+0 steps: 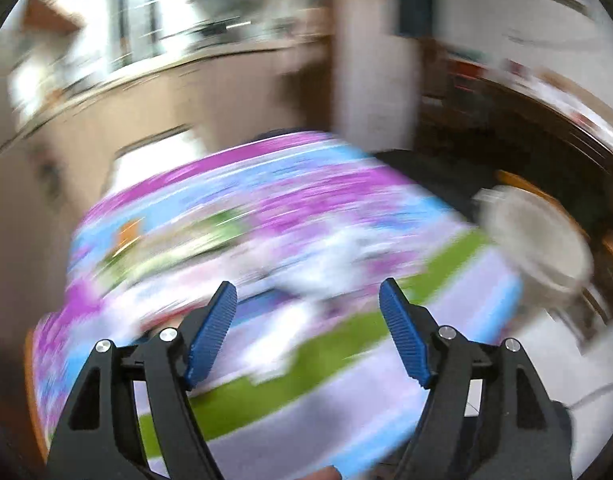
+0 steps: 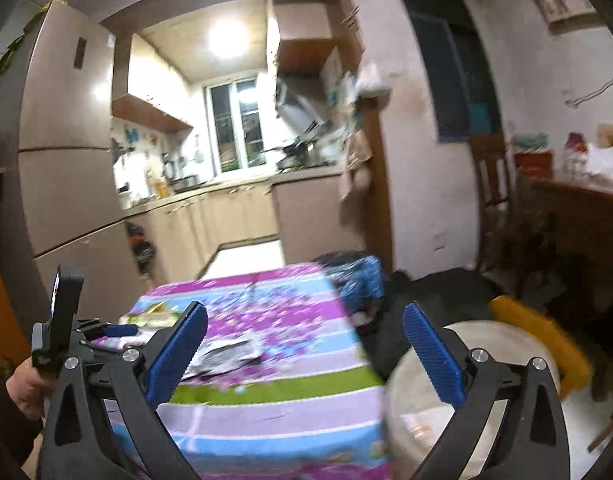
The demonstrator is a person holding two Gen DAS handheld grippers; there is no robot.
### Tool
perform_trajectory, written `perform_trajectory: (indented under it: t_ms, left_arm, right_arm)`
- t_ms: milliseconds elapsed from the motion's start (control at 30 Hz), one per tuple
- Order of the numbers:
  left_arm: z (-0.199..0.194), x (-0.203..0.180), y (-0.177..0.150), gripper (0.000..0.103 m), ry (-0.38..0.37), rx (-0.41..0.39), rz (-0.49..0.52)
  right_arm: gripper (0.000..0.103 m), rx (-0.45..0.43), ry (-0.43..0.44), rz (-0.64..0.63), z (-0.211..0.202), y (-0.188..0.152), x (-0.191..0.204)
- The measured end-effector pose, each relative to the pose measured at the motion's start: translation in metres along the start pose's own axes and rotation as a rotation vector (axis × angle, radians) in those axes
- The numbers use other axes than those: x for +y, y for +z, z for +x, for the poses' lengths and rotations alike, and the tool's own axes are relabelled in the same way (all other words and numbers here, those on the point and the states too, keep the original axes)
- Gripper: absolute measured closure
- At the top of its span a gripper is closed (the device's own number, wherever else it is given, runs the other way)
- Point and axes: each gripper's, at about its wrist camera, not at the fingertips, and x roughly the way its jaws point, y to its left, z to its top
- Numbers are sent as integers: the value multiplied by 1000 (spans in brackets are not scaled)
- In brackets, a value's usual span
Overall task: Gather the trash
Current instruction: 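Move both open tools back toward the table, then grasp the yellow sponge with the left tool while the right tool grasps the white towel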
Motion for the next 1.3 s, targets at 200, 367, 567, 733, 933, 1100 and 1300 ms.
perform_trajectory:
  t_ms: [200, 367, 567, 733, 933, 1100, 1300]
  left_arm:
    - [18, 80, -42, 32, 88, 73, -234]
    - [47, 80, -45, 32, 69, 109, -257]
    - [74, 74, -45, 32, 73, 140, -260]
    - [80, 68, -38, 41, 82, 151, -249]
    - [73, 70, -44, 74, 67, 153, -240]
    - [66, 74, -52, 75, 29, 148, -252]
    - [56, 80, -51, 75, 2, 131, -260]
  right_arm:
    - [5, 125, 82, -14, 41, -32, 56]
    - [5, 200, 113, -23, 65, -47, 82]
    - [5, 281, 155, -7, 101, -53, 85]
    - [5, 333, 207, 30, 127, -58, 88]
    - [21, 408, 279, 93, 168, -68, 100]
    - [29, 470, 244, 225, 216, -72, 94]
    - [30, 425, 188, 10, 233, -50, 139]
